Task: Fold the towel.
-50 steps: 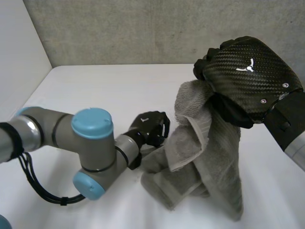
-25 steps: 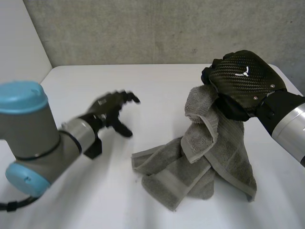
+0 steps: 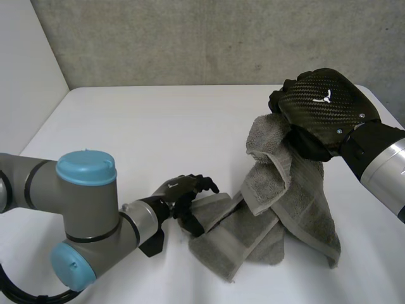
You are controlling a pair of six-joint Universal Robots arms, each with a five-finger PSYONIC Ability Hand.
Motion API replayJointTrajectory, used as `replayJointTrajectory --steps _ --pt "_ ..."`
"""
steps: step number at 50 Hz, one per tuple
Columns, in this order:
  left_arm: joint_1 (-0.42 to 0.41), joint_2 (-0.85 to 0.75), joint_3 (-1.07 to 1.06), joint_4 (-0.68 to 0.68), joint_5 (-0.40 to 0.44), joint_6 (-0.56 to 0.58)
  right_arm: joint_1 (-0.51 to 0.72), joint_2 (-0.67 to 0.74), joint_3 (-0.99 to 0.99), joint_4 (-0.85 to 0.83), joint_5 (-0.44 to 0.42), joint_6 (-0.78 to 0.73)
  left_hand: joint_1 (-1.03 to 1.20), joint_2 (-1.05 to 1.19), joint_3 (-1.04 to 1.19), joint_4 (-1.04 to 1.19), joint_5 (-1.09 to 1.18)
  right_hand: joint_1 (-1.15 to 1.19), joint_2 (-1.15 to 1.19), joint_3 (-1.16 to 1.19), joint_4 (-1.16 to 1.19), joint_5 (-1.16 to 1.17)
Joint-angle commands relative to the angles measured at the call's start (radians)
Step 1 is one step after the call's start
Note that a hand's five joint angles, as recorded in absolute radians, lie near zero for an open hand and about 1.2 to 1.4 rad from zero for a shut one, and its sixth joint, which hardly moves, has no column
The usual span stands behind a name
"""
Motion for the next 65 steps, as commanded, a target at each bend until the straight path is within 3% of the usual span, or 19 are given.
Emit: replayJointTrajectory --steps 1,7,11,18,28,41,44,45,46,47,48,54,59,61,65 --pt "-0.007 -0.019 0.031 -0.011 -0.002 0.001 0.000 0.007 0.005 -0.032 0.002 -0.001 0.087 0.086 0.086 0.085 0.085 0.446 0.226 0.210 0.207 0.243" --pt "0.018 0.065 0.048 -0.045 -0.004 0.004 -0.015 0.009 0.014 -0.054 0.004 -0.005 0.075 0.074 0.074 0.073 0.073 0.446 0.226 0.210 0.207 0.243" --pt "0.085 0.143 0.029 -0.054 -0.001 0.008 -0.040 0.010 0.020 -0.052 0.001 -0.030 0.075 0.074 0.074 0.073 0.073 0.446 0.226 0.210 0.207 0.243" --pt "0.107 0.193 -0.049 -0.082 0.004 0.015 -0.045 0.010 0.020 -0.049 0.001 -0.050 0.075 0.074 0.074 0.073 0.073 0.446 0.226 0.210 0.207 0.243" --pt "0.097 0.154 -0.133 -0.063 0.010 0.016 -0.046 0.009 0.027 -0.049 0.001 -0.047 0.063 0.063 0.062 0.062 0.061 0.446 0.226 0.210 0.207 0.243" --pt "0.031 -0.018 -0.001 -0.056 0.004 0.018 -0.046 0.009 0.027 -0.049 0.001 -0.045 0.101 0.101 0.100 0.100 0.099 0.446 0.226 0.210 0.207 0.243" --pt "0.018 -0.065 0.081 -0.056 -0.002 0.039 -0.046 0.009 0.025 -0.049 -0.001 -0.047 0.490 0.489 0.489 0.488 0.488 0.446 0.226 0.210 0.207 0.243" --pt "0.018 -0.065 0.081 -0.056 -0.002 0.039 -0.046 0.009 0.025 -0.049 -0.001 -0.047 0.492 0.491 0.491 0.490 0.490 0.446 0.226 0.210 0.207 0.243" --pt "0.018 -0.074 0.112 -0.056 -0.001 0.053 -0.046 0.009 0.022 -0.049 -0.001 -0.047 0.745 0.744 0.744 0.743 0.743 0.446 0.226 0.210 0.207 0.243" --pt "0.018 -0.074 0.112 -0.056 -0.001 0.053 -0.046 0.009 0.022 -0.049 -0.001 -0.047 0.747 0.747 0.746 0.746 0.745 0.446 0.226 0.210 0.207 0.243" --pt "0.016 -0.080 0.149 -0.056 -0.002 0.067 -0.046 0.009 0.017 -0.051 -0.001 -0.047 0.973 0.973 0.973 0.972 0.971 0.446 0.226 0.210 0.207 0.243" --pt "0.018 -0.077 0.328 -0.059 -0.036 0.113 -0.048 0.030 -0.035 -0.083 -0.003 -0.062 0.976 0.975 0.975 0.974 0.974 0.446 0.226 0.210 0.207 0.243" --pt "0.047 -0.027 0.511 -0.066 -0.127 0.139 -0.068 0.119 -0.155 -0.203 -0.001 -0.130 0.976 0.975 0.975 0.974 0.974 0.446 0.226 0.210 0.207 0.243" --pt "0.108 0.045 0.596 -0.063 -0.183 0.166 -0.113 0.173 -0.264 -0.291 0.008 -0.156 0.976 0.975 0.975 0.974 0.974 0.446 0.226 0.210 0.207 0.243" --pt "0.151 0.120 0.634 -0.057 -0.211 0.183 -0.138 0.221 -0.360 -0.376 0.010 -0.137 0.976 0.975 0.975 0.974 0.974 0.446 0.226 0.210 0.207 0.243"
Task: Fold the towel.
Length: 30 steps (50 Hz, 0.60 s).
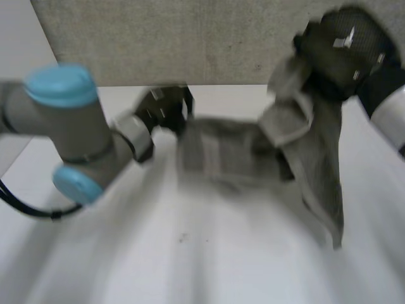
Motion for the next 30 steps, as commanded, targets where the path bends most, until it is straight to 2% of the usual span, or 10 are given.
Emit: replayJointTrajectory --steps 1,5,7,10,12,15,22,24,26,30 --pt "0.104 0.180 0.144 0.006 -0.102 0.041 -0.064 0.131 -0.240 -0.213 0.000 0.000 0.220 0.185 0.185 0.185 0.203 0.446 0.226 0.208 0.202 0.242" --pt "0.111 0.231 0.108 0.003 -0.107 0.038 -0.059 0.164 -0.254 -0.240 -0.020 0.063 0.220 0.185 0.185 0.185 0.203 0.446 0.226 0.208 0.202 0.242" --pt "0.105 0.265 0.000 0.010 -0.102 0.044 -0.057 0.184 -0.223 -0.237 -0.098 0.115 0.220 0.185 0.185 0.185 0.203 0.446 0.226 0.208 0.202 0.242" --pt "0.103 0.280 -0.070 0.017 -0.102 0.049 -0.063 0.185 -0.188 -0.232 -0.151 0.124 0.220 0.185 0.185 0.185 0.203 0.446 0.226 0.208 0.202 0.242" --pt "0.101 0.288 -0.202 0.048 -0.102 0.049 -0.068 0.193 -0.089 -0.209 -0.250 0.127 0.220 0.185 0.185 0.185 0.203 0.446 0.226 0.208 0.202 0.242" --pt "0.103 0.279 -0.349 0.092 -0.102 0.052 -0.071 0.211 0.017 -0.186 -0.313 0.111 0.220 0.185 0.185 0.185 0.203 0.446 0.226 0.208 0.202 0.242" --pt "0.108 0.198 -0.571 0.200 -0.102 0.139 -0.086 0.294 0.171 -0.100 -0.327 -0.027 0.220 0.185 0.185 0.185 0.203 0.409 0.190 0.171 0.166 0.205" --pt "0.108 0.176 -0.608 0.217 -0.104 0.181 -0.091 0.320 0.193 -0.060 -0.325 -0.081 0.220 0.185 0.185 0.185 0.203 0.327 0.107 0.088 0.083 0.122" --pt "0.106 0.153 -0.655 0.221 -0.102 0.260 -0.111 0.346 0.223 0.025 -0.316 -0.191 0.220 0.185 0.185 0.185 0.203 0.055 -0.164 -0.183 -0.188 -0.149" --pt "0.103 0.156 -0.677 0.218 -0.098 0.313 -0.137 0.345 0.225 0.131 -0.289 -0.252 0.091 0.056 0.056 0.056 0.074 -0.128 -0.348 -0.367 -0.372 -0.333"
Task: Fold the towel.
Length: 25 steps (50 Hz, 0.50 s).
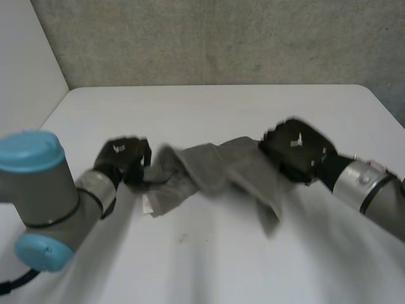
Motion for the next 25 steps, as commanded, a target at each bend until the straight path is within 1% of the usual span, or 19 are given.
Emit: replayJointTrajectory --steps 1,2,3,4,5,6,7,8,10,11,13,14,16,18,19,21,22,24,25 --pt "-0.005 -0.015 -0.069 0.009 0.005 0.139 -0.043 0.030 0.022 0.223 0.065 -0.161 0.009 -0.026 -0.026 -0.025 -0.010 -0.088 -0.244 -0.245 -0.245 -0.255" --pt "-0.007 -0.004 -0.073 0.009 0.005 0.141 -0.043 0.029 0.016 0.247 0.097 -0.139 -0.050 -0.085 -0.085 -0.084 -0.069 -0.149 -0.305 -0.306 -0.307 -0.316" --pt "-0.007 -0.004 -0.073 0.009 0.005 0.141 -0.043 0.029 0.016 0.248 0.098 -0.139 -0.050 -0.085 -0.085 -0.085 -0.070 -0.150 -0.306 -0.307 -0.307 -0.317" --pt "-0.007 0.013 -0.073 0.009 0.005 0.141 -0.043 0.029 0.012 0.249 0.136 -0.109 -0.129 -0.164 -0.164 -0.163 -0.148 -0.237 -0.393 -0.394 -0.395 -0.404" --pt "-0.007 0.013 -0.073 0.009 0.005 0.141 -0.043 0.026 0.009 0.249 0.174 -0.069 -0.130 -0.164 -0.165 -0.164 -0.149 -0.313 -0.469 -0.471 -0.471 -0.480" --pt "-0.007 0.034 -0.074 0.009 0.005 0.139 -0.043 0.026 0.008 0.249 0.174 -0.069 -0.240 -0.275 -0.275 -0.275 -0.259 -0.314 -0.470 -0.471 -0.472 -0.481" --pt "-0.007 0.054 -0.077 0.009 0.005 0.139 -0.043 0.021 0.004 0.249 0.211 -0.026 -0.311 -0.346 -0.346 -0.345 -0.330 -0.364 -0.520 -0.521 -0.521 -0.531" --pt "-0.007 0.054 -0.077 0.009 0.005 0.139 -0.043 0.021 0.004 0.249 0.211 -0.026 -0.312 -0.346 -0.347 -0.346 -0.331 -0.364 -0.520 -0.521 -0.522 -0.531" --pt "-0.008 0.082 -0.082 0.009 0.000 0.138 -0.043 -0.003 0.002 0.252 0.266 0.066 -0.408 -0.443 -0.443 -0.442 -0.427 -0.469 -0.625 -0.626 -0.627 -0.636" --pt "-0.008 0.082 -0.082 0.009 0.000 0.138 -0.043 -0.004 0.002 0.252 0.266 0.066 -0.408 -0.443 -0.444 -0.443 -0.428 -0.470 -0.626 -0.627 -0.627 -0.637" --pt "-0.010 0.100 -0.082 0.013 0.000 0.138 -0.041 -0.052 0.011 0.258 0.309 0.172 -0.508 -0.543 -0.543 -0.542 -0.527 -0.522 -0.678 -0.680 -0.680 -0.689" --pt "-0.010 0.100 -0.082 0.013 0.000 0.138 -0.041 -0.053 0.012 0.258 0.309 0.172 -0.508 -0.543 -0.543 -0.543 -0.528 -0.523 -0.679 -0.680 -0.680 -0.690" --pt "-0.022 0.103 -0.080 0.018 0.000 0.138 -0.037 -0.117 0.036 0.260 0.332 0.255 -0.611 -0.645 -0.646 -0.645 -0.630 -0.564 -0.719 -0.721 -0.721 -0.731" --pt "-0.027 0.100 -0.074 0.021 0.003 0.138 -0.035 -0.154 0.059 0.260 0.338 0.278 -0.626 -0.660 -0.661 -0.660 -0.645 -0.572 -0.728 -0.730 -0.730 -0.739" --pt "-0.027 0.100 -0.074 0.021 0.003 0.138 -0.035 -0.154 0.059 0.260 0.338 0.278 -0.626 -0.661 -0.661 -0.660 -0.645 -0.573 -0.728 -0.730 -0.730 -0.740" --pt "-0.036 0.083 -0.062 0.024 0.003 0.145 -0.023 -0.233 0.125 0.258 0.338 0.290 -0.646 -0.681 -0.681 -0.681 -0.666 -0.602 -0.758 -0.759 -0.759 -0.769" --pt "-0.036 0.083 -0.062 0.024 0.003 0.145 -0.023 -0.234 0.125 0.258 0.338 0.290 -0.646 -0.681 -0.681 -0.681 -0.666 -0.602 -0.758 -0.759 -0.760 -0.769" --pt "-0.036 0.044 -0.039 0.038 0.003 0.147 -0.006 -0.307 0.203 0.246 0.337 0.290 -0.664 -0.699 -0.699 -0.698 -0.683 -0.637 -0.793 -0.794 -0.795 -0.804" --pt "-0.036 0.043 -0.039 0.038 0.003 0.147 -0.006 -0.307 0.203 0.246 0.337 0.290 -0.664 -0.699 -0.699 -0.698 -0.683 -0.637 -0.793 -0.794 -0.795 -0.804"
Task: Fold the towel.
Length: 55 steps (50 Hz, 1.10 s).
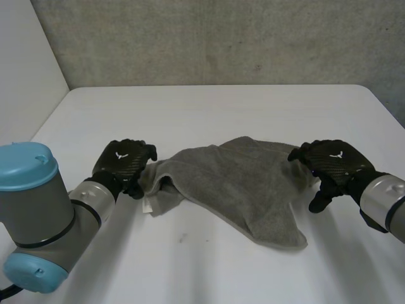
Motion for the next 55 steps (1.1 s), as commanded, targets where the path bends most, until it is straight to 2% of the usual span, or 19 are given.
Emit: replayJointTrajectory --steps 1,8,12,17,25,30,35,39,41,42,43,44,48,55 --pt "-0.011 -0.080 0.049 0.026 0.002 0.009 0.030 -0.186 0.176 -0.020 -0.003 0.023 -0.046 -0.042 -0.043 -0.046 -0.045 -0.038 -0.096 -0.075 -0.069 -0.058" --pt "-0.011 -0.162 0.117 0.031 0.005 0.007 0.025 -0.237 0.296 -0.055 0.011 0.023 -0.055 -0.051 -0.052 -0.055 -0.054 -0.026 -0.084 -0.064 -0.057 -0.047" --pt "-0.011 -0.191 0.145 0.026 0.007 0.004 0.016 -0.258 0.342 -0.060 0.061 0.023 -0.064 -0.060 -0.061 -0.064 -0.063 0.018 -0.040 -0.020 -0.013 -0.003" --pt "-0.013 -0.200 0.146 0.028 0.008 0.002 0.010 -0.257 0.364 -0.051 0.066 0.024 -0.075 -0.072 -0.073 -0.076 -0.075 0.109 0.050 0.071 0.078 0.088" --pt "-0.019 -0.209 0.149 0.023 0.008 0.001 -0.007 -0.247 0.394 -0.051 0.048 0.033 -0.075 -0.072 -0.073 -0.076 -0.075 0.109 0.051 0.071 0.078 0.088" --pt "-0.026 -0.188 0.143 0.019 0.007 0.002 -0.005 -0.177 0.385 -0.066 0.021 0.035 -0.075 -0.072 -0.073 -0.076 -0.075 0.118 0.059 0.080 0.087 0.097" --pt "-0.022 -0.133 0.120 0.017 0.007 0.001 0.004 -0.039 0.333 -0.103 0.005 0.043 -0.075 -0.072 -0.073 -0.076 -0.075 0.179 0.121 0.142 0.149 0.159" --pt "-0.008 -0.085 0.076 0.017 0.007 0.001 0.019 0.099 0.255 -0.179 0.014 0.079 -0.075 -0.072 -0.073 -0.076 -0.075 0.396 0.337 0.358 0.365 0.375" --pt "-0.008 -0.061 0.044 0.017 0.008 0.001 0.051 0.159 0.198 -0.195 0.018 0.104 -0.087 -0.083 -0.084 -0.087 -0.087 0.724 0.665 0.686 0.693 0.703" --pt "-0.008 -0.061 0.043 0.017 0.008 0.001 0.051 0.159 0.198 -0.195 0.018 0.104 -0.087 -0.084 -0.084 -0.087 -0.087 0.726 0.667 0.688 0.695 0.705" --pt "-0.008 -0.054 0.030 0.017 0.008 -0.001 0.056 0.167 0.175 -0.197 0.024 0.113 -0.099 -0.095 -0.096 -0.099 -0.098 1.016 0.958 0.979 0.985 0.996" --pt "-0.011 -0.051 0.018 0.017 0.008 -0.001 0.056 0.165 0.157 -0.200 0.032 0.128 -0.108 -0.104 -0.105 -0.108 -0.107 1.117 1.058 1.079 1.086 1.096" --pt "-0.025 -0.051 0.007 0.017 0.008 -0.001 0.055 0.162 0.129 -0.218 0.055 0.164 -0.166 -0.163 -0.164 -0.167 -0.166 1.118 1.059 1.080 1.087 1.097" --pt "-0.059 -0.067 0.020 0.022 0.007 -0.014 0.055 0.052 0.115 -0.215 0.080 0.162 -0.175 -0.172 -0.173 -0.176 -0.175 1.118 1.059 1.080 1.087 1.097"
